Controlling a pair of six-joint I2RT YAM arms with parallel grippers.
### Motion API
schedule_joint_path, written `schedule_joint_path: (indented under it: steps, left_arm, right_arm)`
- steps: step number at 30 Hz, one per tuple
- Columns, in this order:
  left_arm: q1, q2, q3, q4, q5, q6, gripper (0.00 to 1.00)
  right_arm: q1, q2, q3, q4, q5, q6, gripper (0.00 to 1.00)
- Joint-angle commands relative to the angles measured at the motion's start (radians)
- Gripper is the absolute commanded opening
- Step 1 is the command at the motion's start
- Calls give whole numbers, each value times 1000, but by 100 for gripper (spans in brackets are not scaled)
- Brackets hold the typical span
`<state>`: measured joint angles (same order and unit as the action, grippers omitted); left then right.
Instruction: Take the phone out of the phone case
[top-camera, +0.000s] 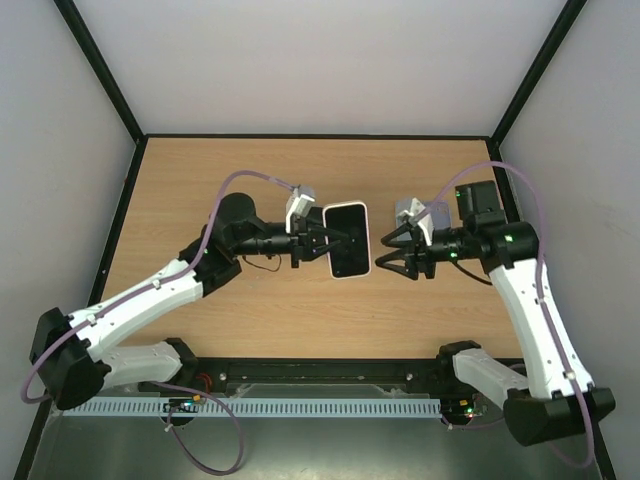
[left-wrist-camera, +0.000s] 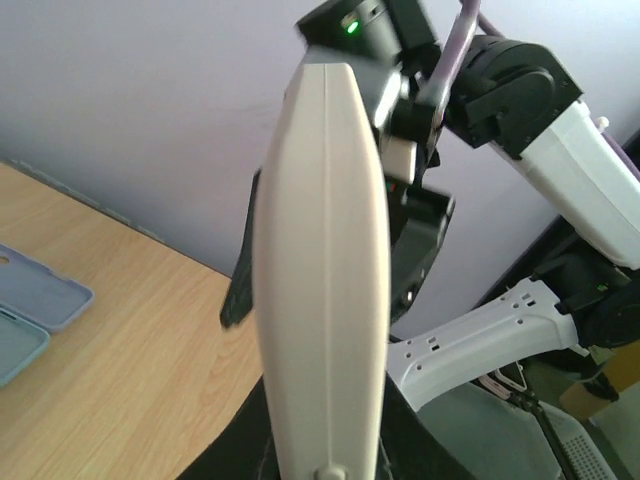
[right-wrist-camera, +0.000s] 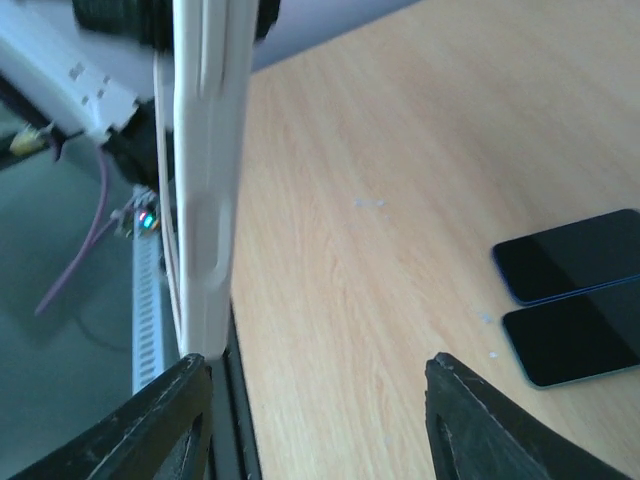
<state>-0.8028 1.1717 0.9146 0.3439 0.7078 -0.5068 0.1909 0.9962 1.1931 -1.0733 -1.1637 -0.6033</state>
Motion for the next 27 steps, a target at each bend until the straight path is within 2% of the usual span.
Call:
schedule_joint_path:
  steps: [1,4,8,14,19,27]
  left_arm:
    - [66,-27,73,8,74,12,3]
    - [113,1,89,20,113,4,3]
    - [153,39,90,99,195,-48,3]
    - [157,42,66,157,290,-71,3]
    - [157,12,4,270,302,-141,3]
    - [156,-13,-42,339,303,-185,3]
  right_arm:
    - [105,110,50,-215,108,-275,58]
    - [194,137,44,-215,139,-329,59]
    - [217,137,49,-175,81,-355,59]
    - [219,134,37,-48,19,-227,55]
    - [218,113,-3,92,-31,-76,51]
    - [219,73,15,97,-104,-29,45]
